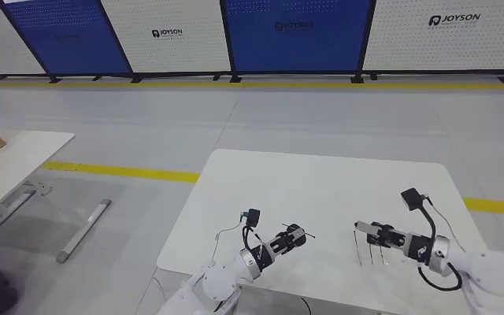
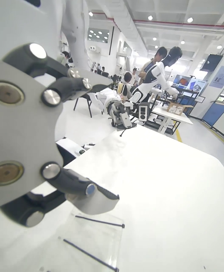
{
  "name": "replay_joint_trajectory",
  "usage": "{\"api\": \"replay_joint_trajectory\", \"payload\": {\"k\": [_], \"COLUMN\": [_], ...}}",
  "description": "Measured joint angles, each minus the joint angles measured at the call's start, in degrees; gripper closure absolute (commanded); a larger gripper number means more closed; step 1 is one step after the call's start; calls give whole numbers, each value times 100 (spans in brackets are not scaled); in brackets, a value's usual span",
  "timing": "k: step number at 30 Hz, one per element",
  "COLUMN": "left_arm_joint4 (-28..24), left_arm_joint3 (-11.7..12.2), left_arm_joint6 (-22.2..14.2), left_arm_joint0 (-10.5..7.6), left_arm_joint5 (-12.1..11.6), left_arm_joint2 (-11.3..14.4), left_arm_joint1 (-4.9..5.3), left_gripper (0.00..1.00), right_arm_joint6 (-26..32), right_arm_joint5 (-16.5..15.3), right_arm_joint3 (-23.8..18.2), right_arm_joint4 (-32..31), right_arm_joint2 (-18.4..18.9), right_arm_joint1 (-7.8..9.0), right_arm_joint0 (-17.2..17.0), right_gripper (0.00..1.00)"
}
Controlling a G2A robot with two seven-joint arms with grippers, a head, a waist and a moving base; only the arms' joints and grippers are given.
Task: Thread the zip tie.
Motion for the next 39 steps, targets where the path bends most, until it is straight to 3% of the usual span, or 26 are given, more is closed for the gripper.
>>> {"api": "replay_joint_trajectory", "payload": {"k": [2, 6, 17, 22, 28, 33, 39], "left_arm_joint4": [0, 0, 0, 0, 0, 0, 0], "left_arm_joint3": [0, 0, 0, 0, 0, 0, 0], "left_arm_joint6": [0, 0, 0, 0, 0, 0, 0], "left_arm_joint0": [0, 0, 0, 0, 0, 0, 0], "left_arm_joint5": [0, 0, 0, 0, 0, 0, 0], "left_arm_joint2": [0, 0, 0, 0, 0, 0, 0], "left_arm_joint1": [0, 0, 0, 0, 0, 0, 0], "left_gripper": [100, 100, 100, 100, 100, 100, 100], "right_arm_joint6": [-124, -87, -81, 74, 890, 1499, 1457], "right_arm_joint5": [-197, -235, -228, -63, 578, 725, 729], "right_arm_joint3": [19, -230, -275, -647, -1389, -1167, -1166], "right_arm_joint4": [-499, -1435, -1401, -2131, -3393, -3683, -3676], "right_arm_joint2": [14, -90, -122, -229, -404, -772, -764], "right_arm_joint1": [31, 71, 73, 113, 188, 177, 176], "right_arm_joint0": [-122, -152, -148, -90, 116, 635, 629], "right_gripper": [0, 0, 0, 0, 0, 0, 0]}}
